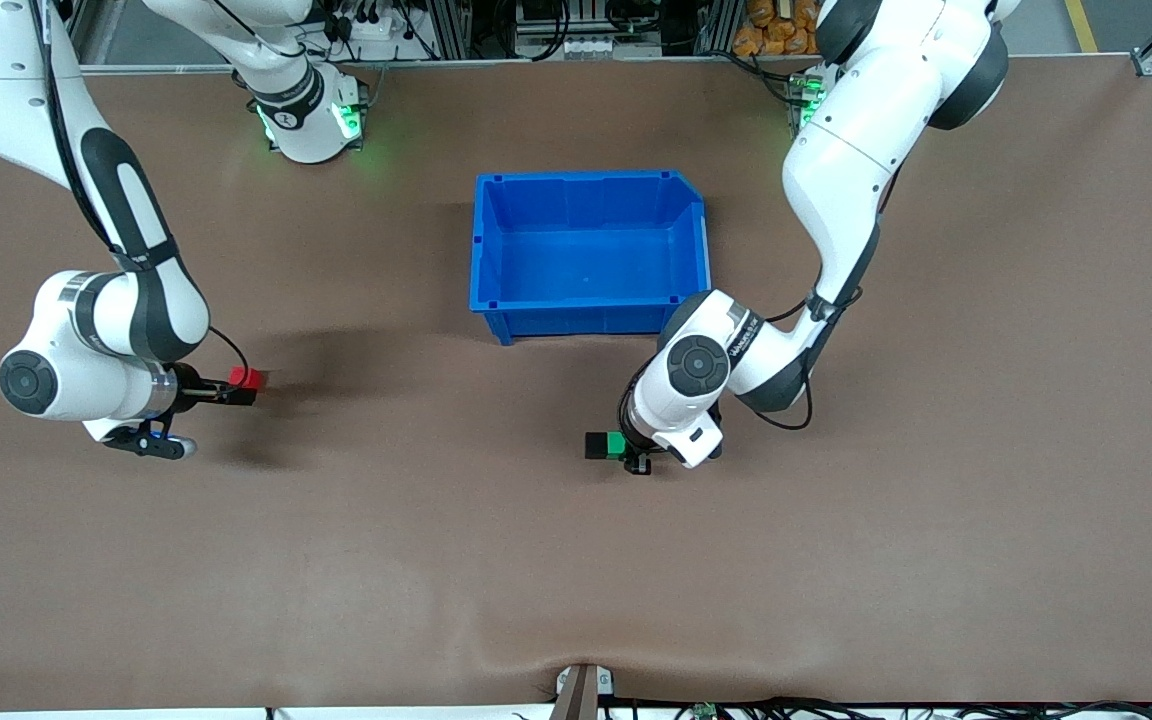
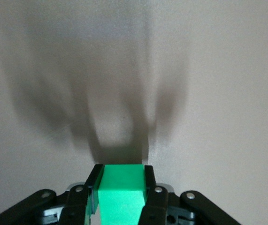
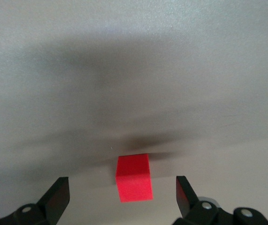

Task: Attach green and red cubes to black cube
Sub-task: 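Set the green cube beside the black cube and open the left gripper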

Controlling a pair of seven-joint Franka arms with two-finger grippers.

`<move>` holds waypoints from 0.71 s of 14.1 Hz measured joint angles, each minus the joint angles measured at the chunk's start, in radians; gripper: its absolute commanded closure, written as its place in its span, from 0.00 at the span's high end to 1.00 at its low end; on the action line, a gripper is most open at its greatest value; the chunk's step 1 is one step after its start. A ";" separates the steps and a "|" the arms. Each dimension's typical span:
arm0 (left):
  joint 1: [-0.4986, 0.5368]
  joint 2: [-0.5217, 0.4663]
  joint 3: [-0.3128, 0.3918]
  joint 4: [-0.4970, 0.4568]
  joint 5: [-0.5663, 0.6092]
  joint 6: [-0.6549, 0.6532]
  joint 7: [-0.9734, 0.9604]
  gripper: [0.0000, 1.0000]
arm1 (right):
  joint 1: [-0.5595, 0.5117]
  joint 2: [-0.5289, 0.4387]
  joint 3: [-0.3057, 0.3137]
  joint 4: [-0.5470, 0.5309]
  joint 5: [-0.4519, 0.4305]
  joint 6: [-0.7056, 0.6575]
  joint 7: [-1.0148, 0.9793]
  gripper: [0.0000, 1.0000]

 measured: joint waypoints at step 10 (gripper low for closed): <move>-0.030 -0.005 -0.003 0.001 0.000 -0.055 -0.054 0.00 | 0.000 0.017 0.000 -0.042 0.000 0.064 0.000 0.90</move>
